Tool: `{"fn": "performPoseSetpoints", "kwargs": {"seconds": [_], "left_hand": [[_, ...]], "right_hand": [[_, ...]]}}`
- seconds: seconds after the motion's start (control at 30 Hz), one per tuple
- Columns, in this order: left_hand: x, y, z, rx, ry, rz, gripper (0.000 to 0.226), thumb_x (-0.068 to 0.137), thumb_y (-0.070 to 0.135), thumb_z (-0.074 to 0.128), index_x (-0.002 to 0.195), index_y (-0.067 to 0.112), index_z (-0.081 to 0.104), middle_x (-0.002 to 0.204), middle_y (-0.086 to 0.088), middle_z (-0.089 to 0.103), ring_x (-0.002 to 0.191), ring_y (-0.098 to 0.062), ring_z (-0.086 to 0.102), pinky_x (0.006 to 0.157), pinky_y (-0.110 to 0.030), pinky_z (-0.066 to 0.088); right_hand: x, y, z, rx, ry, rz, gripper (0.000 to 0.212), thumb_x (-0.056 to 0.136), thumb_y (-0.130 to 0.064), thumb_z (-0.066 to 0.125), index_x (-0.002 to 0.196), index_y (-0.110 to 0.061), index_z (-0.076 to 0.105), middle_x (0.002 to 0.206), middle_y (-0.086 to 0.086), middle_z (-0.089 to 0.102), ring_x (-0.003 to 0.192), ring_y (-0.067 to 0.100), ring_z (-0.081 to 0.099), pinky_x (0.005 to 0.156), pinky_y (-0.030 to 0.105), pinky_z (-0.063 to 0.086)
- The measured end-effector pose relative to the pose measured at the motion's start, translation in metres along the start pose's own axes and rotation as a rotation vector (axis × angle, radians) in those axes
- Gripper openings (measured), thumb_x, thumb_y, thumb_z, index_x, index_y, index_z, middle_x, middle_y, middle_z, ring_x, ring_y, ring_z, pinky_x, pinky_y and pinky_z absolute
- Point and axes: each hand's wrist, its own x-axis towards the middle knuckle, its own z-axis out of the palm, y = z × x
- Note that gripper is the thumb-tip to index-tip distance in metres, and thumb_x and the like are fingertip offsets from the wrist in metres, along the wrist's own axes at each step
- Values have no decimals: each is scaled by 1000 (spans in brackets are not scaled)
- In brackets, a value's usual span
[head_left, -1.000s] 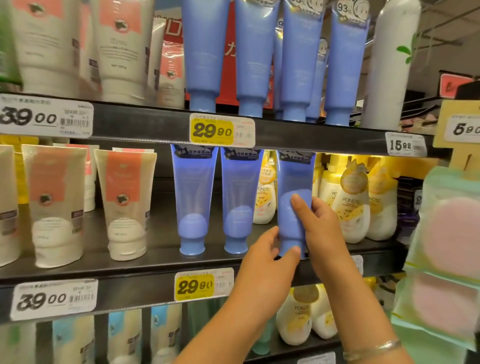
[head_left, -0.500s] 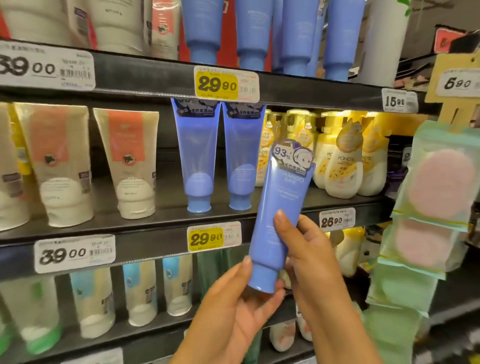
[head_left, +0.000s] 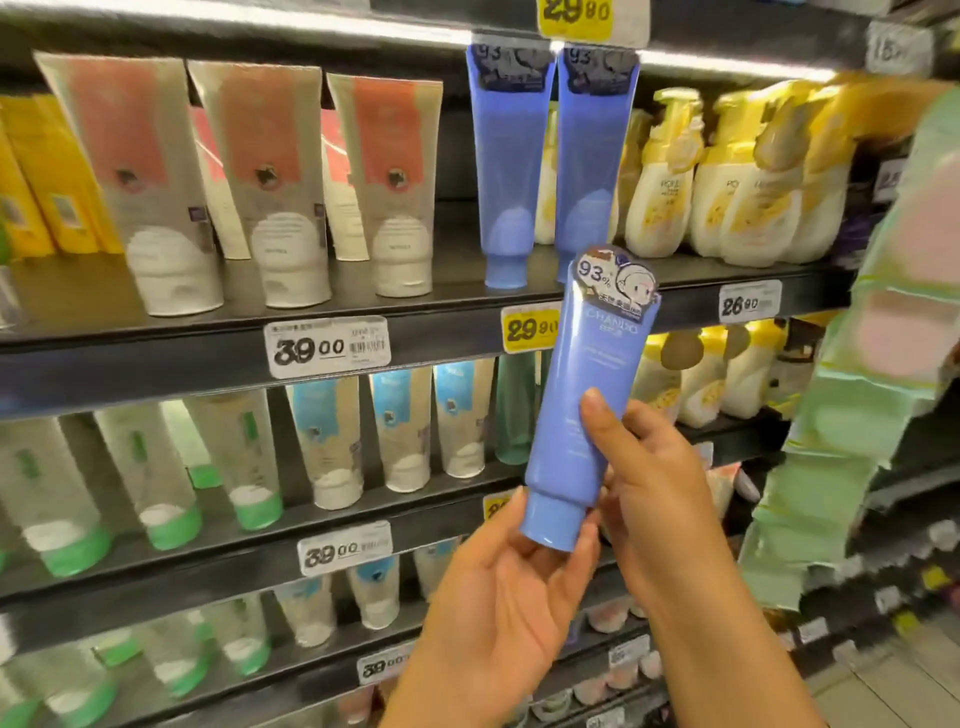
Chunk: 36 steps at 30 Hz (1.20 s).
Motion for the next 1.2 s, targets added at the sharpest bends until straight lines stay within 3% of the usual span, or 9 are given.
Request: {"fn": "performPoseSetpoints", "kwargs": {"seconds": [0.2,0.4,0.5,0.6,0.7,0.8,0.9,1.03,1.2], "left_hand": [[-19,-1,-13,39,-80,-48,43,75,13,57,112,-7,64,114,-25,63,72,-33,65,55,-30,59],[-30,7,-28,153,-85,16,42,75,11,59,113,-7,63,114,-27,64,82,-35,68,61,-31,59],[-32,11,-32,250,-88,69,52,72,7,71,122,0,58,117,-22,65,95,-32,68,71,-34,59],[-34,10,-34,283,-105,66,67,63,3,81,124,1,55,119,-22,63,101,-33,67,75,-38,58],[-34,9,-31,275,-121,32,47,71,3,74,117,-1,63,116,-22,65,96,-32,68,73,-37,58],[-34,9,-22,168,-189,-58,55,57,9,86,106,-8,67,112,-27,65,90,-36,68,73,-40,59],[-33,10,-17,141,-209,-115,41,72,18,74,101,-11,68,106,-30,65,82,-38,69,66,-41,60],[-30,10,-19,185,-172,-64,27,74,2,69,97,-9,69,108,-31,64,83,-39,68,68,-41,60],[-27,12,-27,384,-76,35,36,66,-3,73,102,2,71,99,-24,68,77,-32,68,66,-37,59]], "right_hand": [[-25,4,2,-29,47,14,57,67,-33,65,113,0,54,71,-4,69,65,11,66,56,24,54],[-39,7,10,-62,16,31,43,67,-35,65,101,-9,58,83,-1,69,71,10,68,58,23,53],[-46,7,13,-177,-54,8,51,59,-47,67,99,-15,64,83,-5,70,79,11,67,68,26,54],[-51,6,13,-241,-70,-39,50,57,-49,68,94,-15,67,79,-4,69,76,11,65,66,26,54],[-51,6,8,-172,-34,-62,35,62,-42,66,85,-16,71,81,0,71,76,13,66,66,26,55],[-49,2,4,-68,-14,-54,29,70,-38,61,85,-15,71,80,3,73,74,15,68,63,25,56],[-47,1,0,23,-10,-34,32,73,-35,57,94,-13,68,87,7,74,77,17,71,66,28,58],[-42,3,-1,81,-7,-38,34,75,-29,54,102,-12,65,90,5,74,79,15,70,64,26,57],[-36,5,-2,-19,-15,-32,30,76,-26,56,104,-17,65,90,1,74,79,15,71,61,25,56]]}}
